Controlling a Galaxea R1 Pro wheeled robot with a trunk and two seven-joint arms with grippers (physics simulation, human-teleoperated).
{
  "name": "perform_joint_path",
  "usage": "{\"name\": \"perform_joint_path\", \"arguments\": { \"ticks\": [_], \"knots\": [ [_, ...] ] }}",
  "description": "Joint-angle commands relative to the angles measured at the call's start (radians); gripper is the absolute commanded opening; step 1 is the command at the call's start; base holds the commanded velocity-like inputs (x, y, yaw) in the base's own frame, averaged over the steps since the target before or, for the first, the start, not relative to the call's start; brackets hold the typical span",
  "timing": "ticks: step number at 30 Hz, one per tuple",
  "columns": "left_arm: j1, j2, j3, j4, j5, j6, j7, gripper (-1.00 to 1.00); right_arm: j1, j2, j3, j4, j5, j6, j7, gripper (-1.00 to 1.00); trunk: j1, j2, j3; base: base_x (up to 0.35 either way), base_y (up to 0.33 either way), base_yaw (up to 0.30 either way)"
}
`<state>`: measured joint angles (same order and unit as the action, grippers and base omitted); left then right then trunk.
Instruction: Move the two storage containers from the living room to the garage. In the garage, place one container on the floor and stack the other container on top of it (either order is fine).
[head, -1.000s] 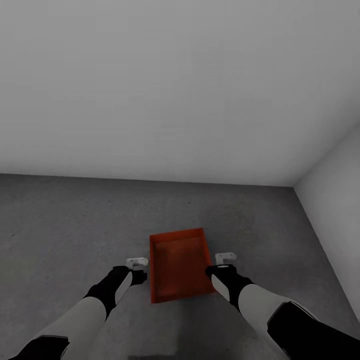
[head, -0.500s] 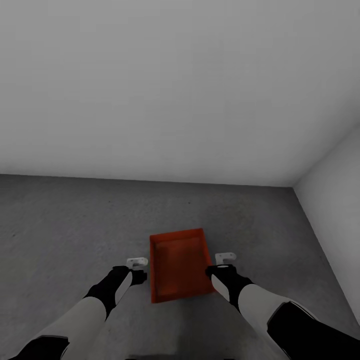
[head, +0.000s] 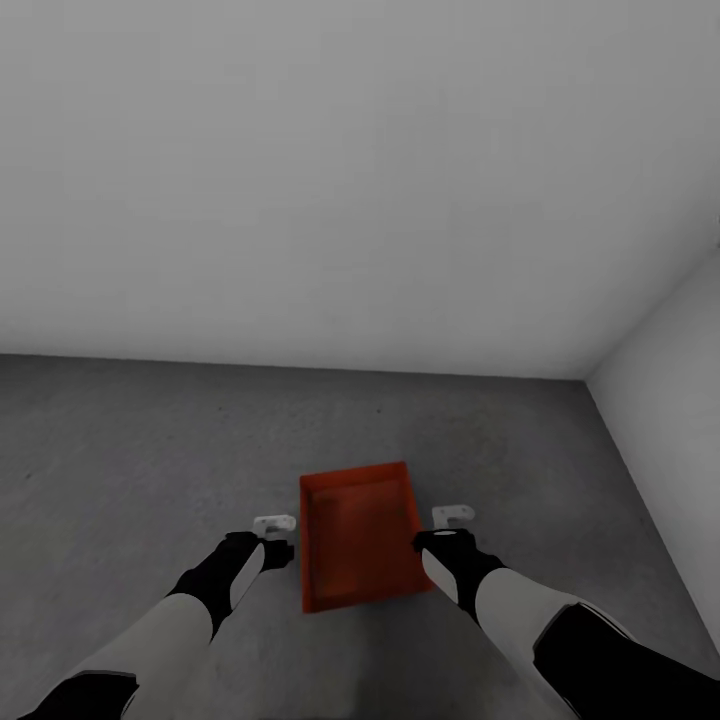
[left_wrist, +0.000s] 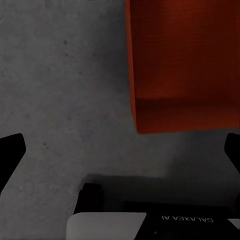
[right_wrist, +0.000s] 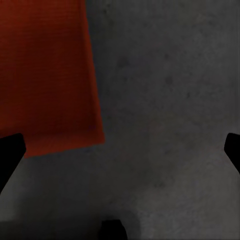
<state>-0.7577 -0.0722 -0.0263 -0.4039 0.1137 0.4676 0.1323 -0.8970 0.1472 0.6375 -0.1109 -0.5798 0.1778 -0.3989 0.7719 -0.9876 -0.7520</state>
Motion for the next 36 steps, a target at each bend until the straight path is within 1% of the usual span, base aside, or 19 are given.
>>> {"name": "perform_joint_path", "arguments": {
  "ticks": [1, 36],
  "knots": [
    [0.000, 0.000, -0.003, -0.002, 0.011, 0.005, 0.007, 1.00, 0.000, 0.000, 0.008, -0.002, -0.005, 0.008, -0.006, 1.00, 0.000, -0.001, 0.001, 0.000, 0.000, 0.000],
    [0.000, 0.000, -0.003, -0.002, 0.012, 0.006, 0.004, 1.00, 0.000, 0.000, 0.008, -0.002, -0.003, 0.008, -0.006, 1.00, 0.000, -0.001, 0.056, 0.000, 0.000, 0.000]
  ]
}}
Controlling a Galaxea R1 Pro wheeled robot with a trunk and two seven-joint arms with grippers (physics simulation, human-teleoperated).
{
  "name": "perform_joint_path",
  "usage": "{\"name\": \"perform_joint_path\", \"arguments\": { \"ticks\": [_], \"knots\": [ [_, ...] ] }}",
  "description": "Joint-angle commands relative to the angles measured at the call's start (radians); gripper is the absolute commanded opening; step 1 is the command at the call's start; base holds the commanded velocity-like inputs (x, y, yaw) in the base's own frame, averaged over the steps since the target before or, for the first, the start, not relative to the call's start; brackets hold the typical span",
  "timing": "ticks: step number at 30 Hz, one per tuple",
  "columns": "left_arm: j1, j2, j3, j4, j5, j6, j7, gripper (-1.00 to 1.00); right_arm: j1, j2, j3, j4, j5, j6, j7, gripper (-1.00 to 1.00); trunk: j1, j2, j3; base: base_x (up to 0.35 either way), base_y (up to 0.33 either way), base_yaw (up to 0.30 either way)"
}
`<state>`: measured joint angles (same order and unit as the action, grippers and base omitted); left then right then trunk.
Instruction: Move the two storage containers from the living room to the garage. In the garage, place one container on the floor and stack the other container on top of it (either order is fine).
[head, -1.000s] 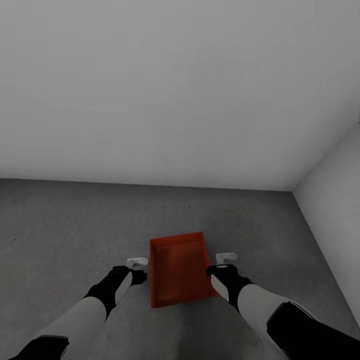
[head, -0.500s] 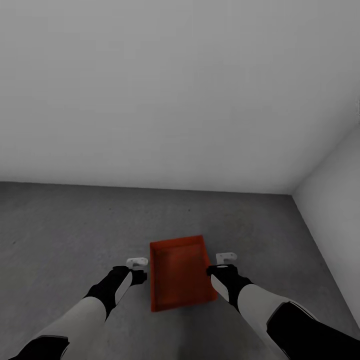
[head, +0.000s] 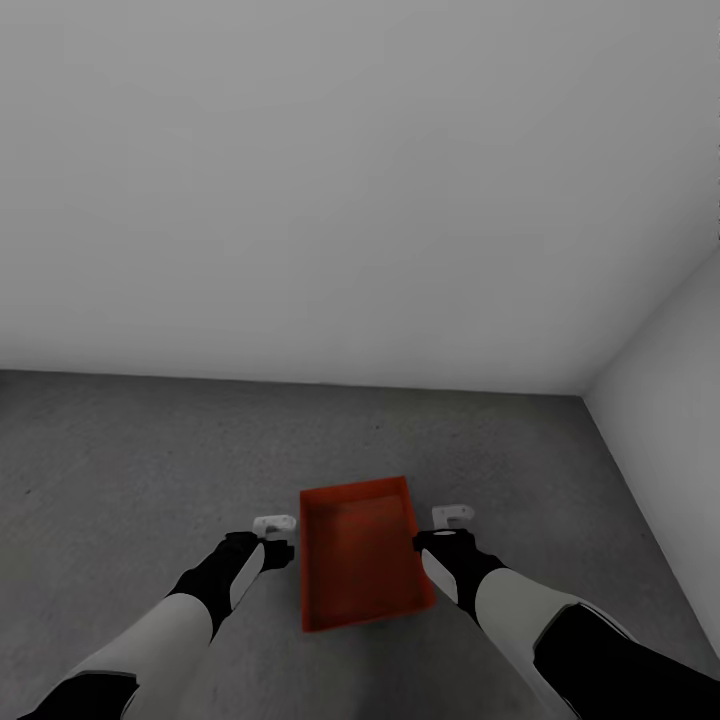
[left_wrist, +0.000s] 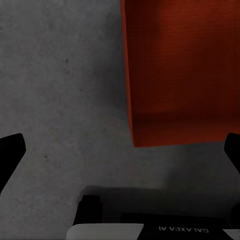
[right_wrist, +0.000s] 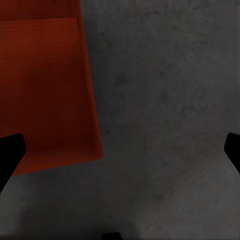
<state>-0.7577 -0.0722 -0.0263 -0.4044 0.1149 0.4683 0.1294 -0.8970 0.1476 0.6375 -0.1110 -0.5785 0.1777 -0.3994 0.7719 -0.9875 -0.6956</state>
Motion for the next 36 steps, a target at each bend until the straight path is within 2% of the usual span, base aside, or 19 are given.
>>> {"name": "perform_joint_path", "arguments": {
  "ticks": [1, 5, 14, 31, 36],
  "knots": [
    [0.000, 0.000, -0.003, -0.002, 0.011, 0.005, 0.007, 1.00, 0.000, 0.000, 0.008, -0.002, -0.005, 0.008, -0.006, 1.00, 0.000, -0.001, 0.001, 0.000, 0.000, 0.000],
    [0.000, -0.002, -0.003, -0.002, 0.010, 0.010, 0.005, 1.00, 0.000, 0.000, 0.008, -0.002, -0.004, 0.008, -0.006, 1.00, 0.000, -0.001, 0.007, -0.063, 0.000, 0.000],
    [0.000, -0.017, -0.003, -0.002, 0.009, 0.011, 0.006, 1.00, 0.000, 0.000, 0.008, -0.002, -0.004, 0.008, -0.006, 1.00, 0.000, -0.001, 0.021, -0.303, 0.000, 0.000],
    [0.000, -0.018, -0.003, -0.001, 0.009, 0.006, 0.006, 1.00, 0.000, 0.000, 0.008, -0.001, -0.004, 0.006, -0.006, 1.00, 0.000, -0.001, 0.048, -0.339, 0.000, 0.000],
    [0.000, -0.018, -0.003, -0.001, 0.009, 0.006, 0.006, 1.00, 0.000, 0.000, 0.008, -0.001, -0.004, 0.006, -0.006, 1.00, 0.000, -0.001, 0.056, -0.104, 0.000, 0.000]
  ]
}}
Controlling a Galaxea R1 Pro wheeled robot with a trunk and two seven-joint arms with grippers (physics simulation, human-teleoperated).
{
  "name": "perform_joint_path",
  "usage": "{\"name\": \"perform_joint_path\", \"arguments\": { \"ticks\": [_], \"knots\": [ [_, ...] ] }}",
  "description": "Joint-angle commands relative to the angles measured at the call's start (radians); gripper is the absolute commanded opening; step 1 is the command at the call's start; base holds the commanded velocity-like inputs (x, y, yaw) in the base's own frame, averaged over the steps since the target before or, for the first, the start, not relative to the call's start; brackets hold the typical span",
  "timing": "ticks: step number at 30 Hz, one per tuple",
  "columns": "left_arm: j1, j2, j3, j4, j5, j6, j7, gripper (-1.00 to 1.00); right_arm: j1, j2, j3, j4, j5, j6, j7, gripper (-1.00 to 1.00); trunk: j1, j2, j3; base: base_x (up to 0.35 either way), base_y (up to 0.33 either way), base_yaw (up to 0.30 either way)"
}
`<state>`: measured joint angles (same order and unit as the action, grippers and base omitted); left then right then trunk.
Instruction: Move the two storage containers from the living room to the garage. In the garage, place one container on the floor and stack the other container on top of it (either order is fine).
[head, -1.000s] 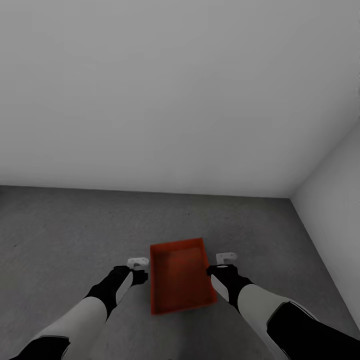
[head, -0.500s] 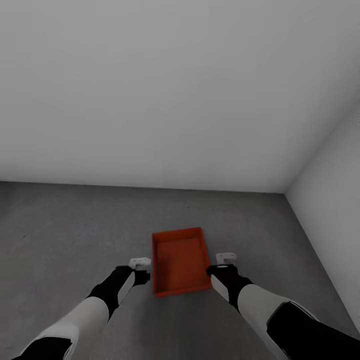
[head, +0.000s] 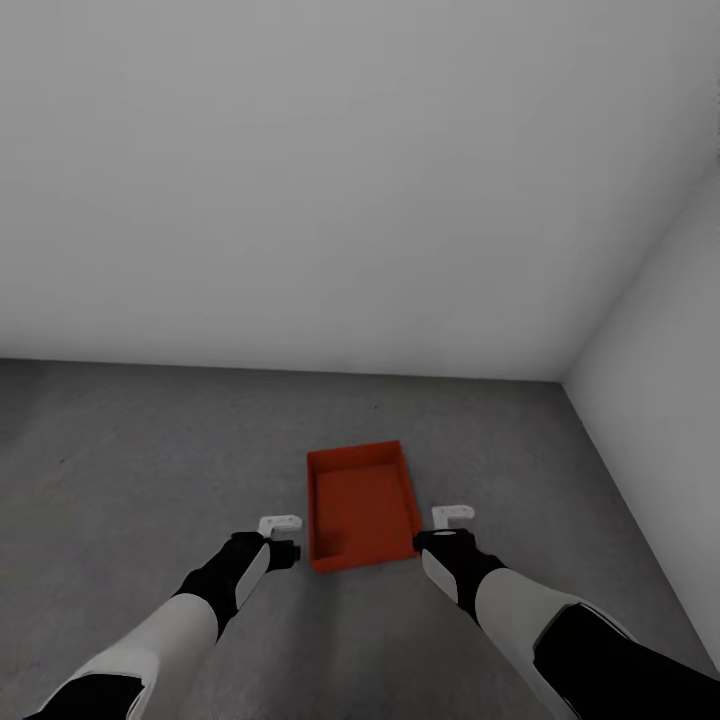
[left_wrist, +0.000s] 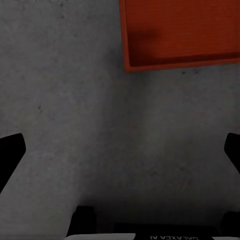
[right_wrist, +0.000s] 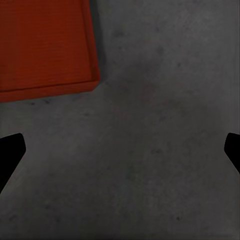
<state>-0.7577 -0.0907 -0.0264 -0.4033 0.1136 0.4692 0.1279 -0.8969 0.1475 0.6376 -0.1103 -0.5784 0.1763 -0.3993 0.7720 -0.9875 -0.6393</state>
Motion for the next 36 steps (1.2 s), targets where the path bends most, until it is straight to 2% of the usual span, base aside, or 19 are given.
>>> {"name": "perform_joint_path", "arguments": {
  "ticks": [1, 17, 23, 25, 28, 31, 33, 36],
  "knots": [
    [0.000, 0.000, -0.003, -0.002, 0.011, 0.005, 0.007, 1.00, 0.000, 0.000, 0.008, -0.002, -0.004, 0.008, -0.006, 1.00, 0.000, -0.001, 0.001, -0.026, 0.000, 0.000],
    [0.000, 0.000, -0.004, -0.001, 0.011, 0.005, 0.007, 1.00, 0.000, -0.002, 0.007, -0.001, -0.005, 0.007, -0.005, 1.00, 0.000, -0.001, 0.026, -0.004, 0.000, 0.000],
    [0.000, 0.003, -0.006, 0.028, 0.014, 0.003, -0.001, 1.00, 0.000, -0.005, 0.008, 0.034, -0.012, -0.019, 0.005, 1.00, 0.000, -0.001, 0.035, 0.000, 0.000, 0.000],
    [0.000, 0.004, -0.007, 0.052, 0.014, 0.003, -0.002, 1.00, 0.003, 0.000, 0.008, 0.074, -0.010, -0.024, 0.008, 1.00, 0.000, -0.001, 0.038, 0.000, 0.000, 0.000],
    [0.000, 0.006, -0.007, 0.093, 0.019, 0.006, -0.003, 1.00, 0.043, 0.012, 0.008, 0.109, -0.007, -0.028, 0.008, 1.00, 0.000, -0.001, 0.043, 0.000, 0.000, 0.000],
    [0.000, 0.016, -0.006, 0.196, 0.020, -0.002, -0.002, 1.00, 0.099, 0.019, 0.008, 0.123, -0.005, -0.033, 0.009, 1.00, 0.000, -0.001, 0.048, 0.000, 0.000, 0.000],
    [0.000, 0.022, -0.006, 0.245, 0.021, -0.019, -0.002, 1.00, 0.114, 0.021, 0.008, 0.126, -0.008, -0.034, 0.010, 1.00, 0.000, -0.001, 0.049, 0.000, 0.000, 0.000],
    [0.000, 0.031, -0.006, 0.304, 0.025, -0.081, -0.002, 1.00, 0.140, 0.022, 0.008, 0.129, -0.008, -0.030, 0.012, 1.00, 0.000, -0.001, 0.050, 0.000, 0.000, 0.000]
  ]
}}
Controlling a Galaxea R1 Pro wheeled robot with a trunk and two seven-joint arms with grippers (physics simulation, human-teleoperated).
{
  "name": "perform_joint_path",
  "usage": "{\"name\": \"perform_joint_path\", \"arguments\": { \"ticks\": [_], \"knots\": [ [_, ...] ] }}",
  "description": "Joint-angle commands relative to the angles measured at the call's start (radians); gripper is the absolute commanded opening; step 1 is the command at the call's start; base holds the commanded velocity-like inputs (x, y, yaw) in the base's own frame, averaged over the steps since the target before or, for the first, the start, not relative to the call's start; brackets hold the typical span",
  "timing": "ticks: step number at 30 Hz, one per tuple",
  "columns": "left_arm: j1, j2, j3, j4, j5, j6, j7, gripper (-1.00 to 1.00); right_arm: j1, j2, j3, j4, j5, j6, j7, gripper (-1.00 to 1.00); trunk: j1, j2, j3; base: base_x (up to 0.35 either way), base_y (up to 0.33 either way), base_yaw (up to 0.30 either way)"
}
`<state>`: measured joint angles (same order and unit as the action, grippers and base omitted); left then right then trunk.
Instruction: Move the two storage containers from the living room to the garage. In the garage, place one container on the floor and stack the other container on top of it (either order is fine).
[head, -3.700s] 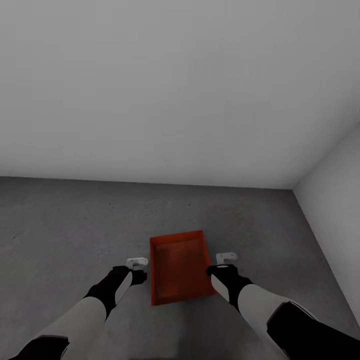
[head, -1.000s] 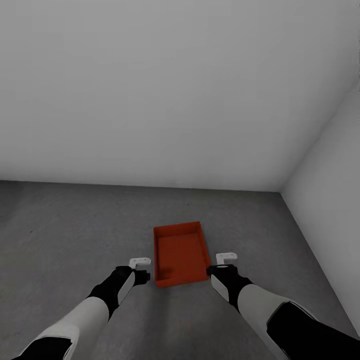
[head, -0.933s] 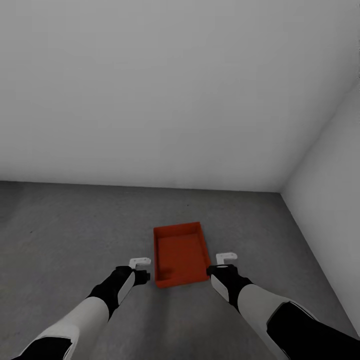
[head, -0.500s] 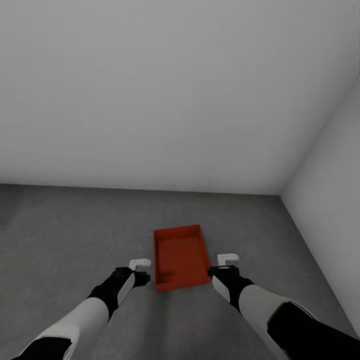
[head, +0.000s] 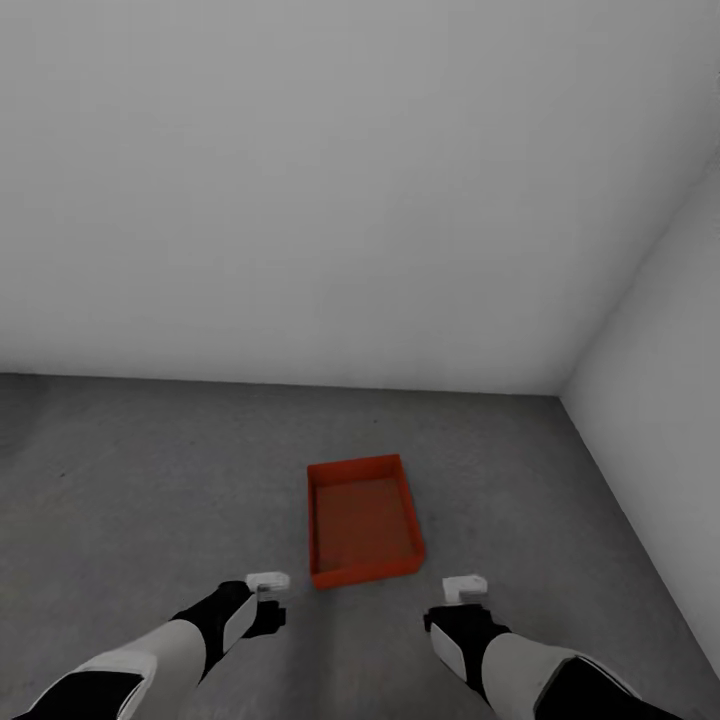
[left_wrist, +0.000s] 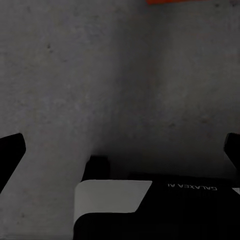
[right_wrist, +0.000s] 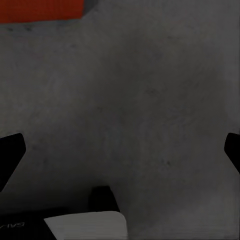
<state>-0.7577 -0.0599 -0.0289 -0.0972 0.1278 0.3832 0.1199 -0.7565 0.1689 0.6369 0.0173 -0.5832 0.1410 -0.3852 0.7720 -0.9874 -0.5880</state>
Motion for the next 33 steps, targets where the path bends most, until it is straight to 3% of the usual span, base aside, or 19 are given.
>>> {"name": "perform_joint_path", "arguments": {
  "ticks": [1, 6, 13, 18, 21, 24, 28, 33],
  "knots": [
    [0.000, 0.002, -0.003, 0.023, 0.012, -0.023, 0.006, 1.00, 0.012, 0.001, 0.009, 0.002, -0.003, 0.006, -0.003, 1.00, 0.000, -0.001, -0.001, 0.000, 0.000, 0.000],
    [0.002, 0.007, -0.003, 0.084, 0.014, -0.082, 0.007, 1.00, 0.077, 0.000, 0.009, 0.003, -0.001, 0.008, -0.003, 1.00, 0.000, -0.001, 0.000, 0.000, 0.000, 0.000],
    [0.018, 0.030, -0.002, 0.094, 0.016, -0.097, 0.006, 1.00, 0.228, -0.005, 0.009, 0.003, 0.012, -0.002, -0.003, 1.00, 0.000, -0.001, 0.000, 0.000, 0.000, 0.000],
    [0.032, 0.036, -0.001, 0.094, 0.019, -0.099, 0.006, 1.00, 0.297, -0.003, 0.009, 0.003, 0.032, -0.003, -0.004, 1.00, 0.000, -0.001, 0.000, 0.000, 0.000, 0.000],
    [0.077, 0.037, -0.002, 0.094, 0.020, -0.100, 0.006, 1.00, 0.313, -0.001, 0.009, 0.003, 0.036, -0.014, -0.003, 1.00, 0.000, -0.001, 0.000, 0.000, 0.000, 0.000],
    [0.118, 0.037, -0.001, 0.094, 0.020, -0.101, 0.006, 1.00, 0.326, 0.001, 0.009, 0.003, 0.034, -0.072, -0.002, 1.00, 0.000, -0.001, 0.000, 0.000, 0.000, 0.000],
    [0.179, 0.037, 0.000, 0.094, 0.020, -0.103, 0.006, 1.00, 0.406, 0.001, 0.009, 0.004, 0.033, -0.171, -0.001, 1.00, 0.000, -0.001, 0.003, 0.000, 0.000, 0.000],
    [0.239, 0.037, 0.000, 0.094, 0.021, -0.178, 0.006, 1.00, 0.433, 0.003, 0.009, 0.004, 0.034, -0.194, -0.001, 1.00, 0.000, -0.001, 0.011, 0.000, 0.000, 0.000]
  ]
}}
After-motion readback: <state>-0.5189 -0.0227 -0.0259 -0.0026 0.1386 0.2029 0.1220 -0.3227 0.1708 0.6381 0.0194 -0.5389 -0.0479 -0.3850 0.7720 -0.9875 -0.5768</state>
